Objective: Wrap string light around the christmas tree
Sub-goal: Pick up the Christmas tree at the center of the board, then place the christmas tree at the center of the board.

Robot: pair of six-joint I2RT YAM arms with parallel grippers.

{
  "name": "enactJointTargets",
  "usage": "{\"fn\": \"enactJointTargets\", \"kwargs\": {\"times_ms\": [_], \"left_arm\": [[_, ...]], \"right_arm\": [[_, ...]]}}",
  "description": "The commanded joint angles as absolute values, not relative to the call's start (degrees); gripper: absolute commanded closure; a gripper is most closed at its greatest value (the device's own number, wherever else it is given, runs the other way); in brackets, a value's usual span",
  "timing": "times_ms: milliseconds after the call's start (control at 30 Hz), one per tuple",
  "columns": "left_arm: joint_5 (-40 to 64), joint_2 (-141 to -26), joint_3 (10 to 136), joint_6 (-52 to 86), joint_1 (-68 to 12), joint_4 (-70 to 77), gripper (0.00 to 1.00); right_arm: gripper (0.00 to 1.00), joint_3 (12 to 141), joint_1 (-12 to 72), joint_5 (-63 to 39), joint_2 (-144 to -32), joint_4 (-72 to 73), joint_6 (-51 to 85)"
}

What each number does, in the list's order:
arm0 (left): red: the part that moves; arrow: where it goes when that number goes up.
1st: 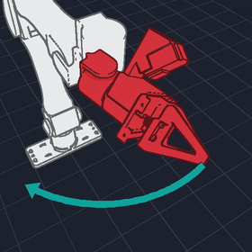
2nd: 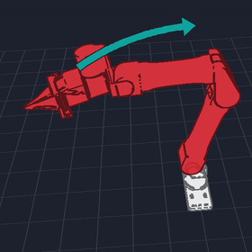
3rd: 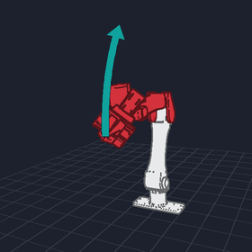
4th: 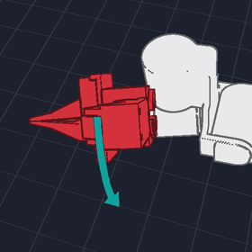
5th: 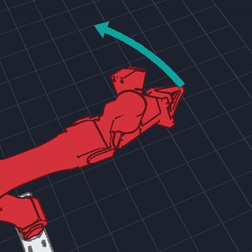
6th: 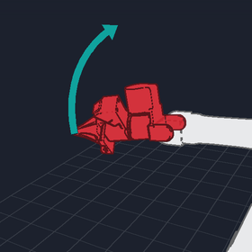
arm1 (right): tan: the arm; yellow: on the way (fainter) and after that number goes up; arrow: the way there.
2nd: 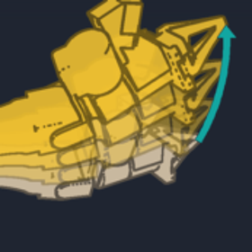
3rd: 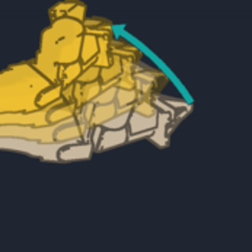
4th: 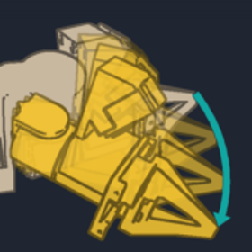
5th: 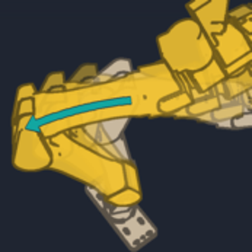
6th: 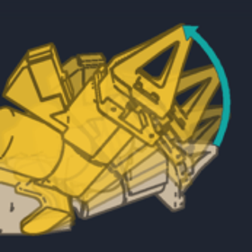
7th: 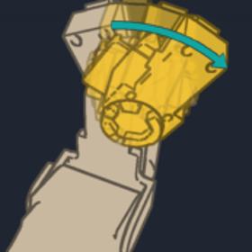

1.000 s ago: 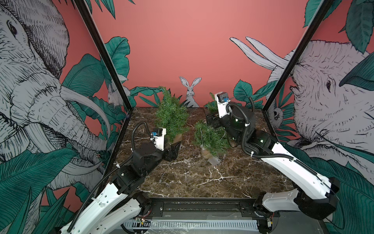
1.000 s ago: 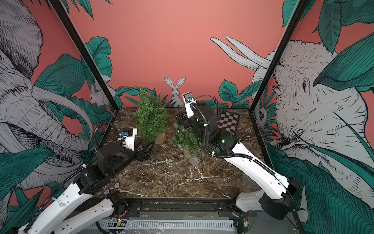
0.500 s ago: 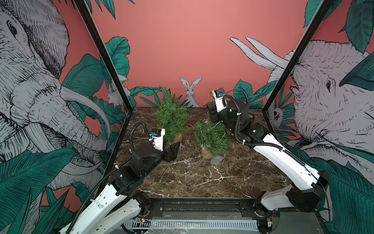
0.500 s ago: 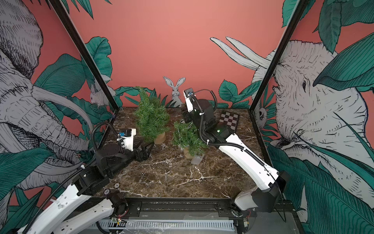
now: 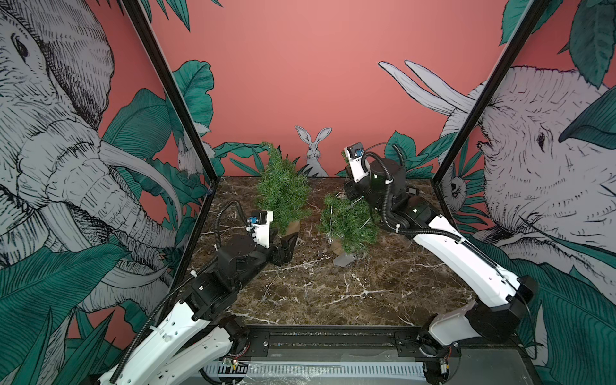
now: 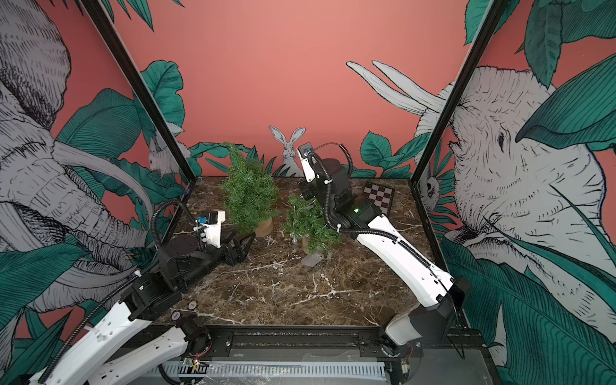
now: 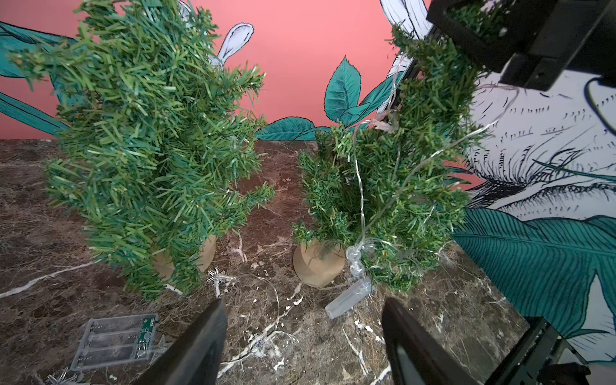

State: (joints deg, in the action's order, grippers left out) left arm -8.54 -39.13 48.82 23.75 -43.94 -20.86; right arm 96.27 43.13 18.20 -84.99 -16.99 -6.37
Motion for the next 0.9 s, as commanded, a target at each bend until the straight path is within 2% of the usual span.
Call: {"fn": "enactJointTargets", "kwargs": {"times_ms": [0,633,867], "left_arm": [[-10.4,-40.0,49.9,23.3,-44.1,-18.9,0.26],[-16.1,-38.4,44.9,21.7,-44.1,-13.0,0.26],[-18.2,-38.7,43.8,21.4,-44.1,-11.4,0.26]], "right_arm": [[1.00,101.7,41.6,21.4,-85.2,-7.7,-11.5],[1.00,117.1,29.1,18.3,-99.5,-7.7,-11.2],[1.00,118.3,25.2,17.2,-101.9,-7.8,-8.5]]}}
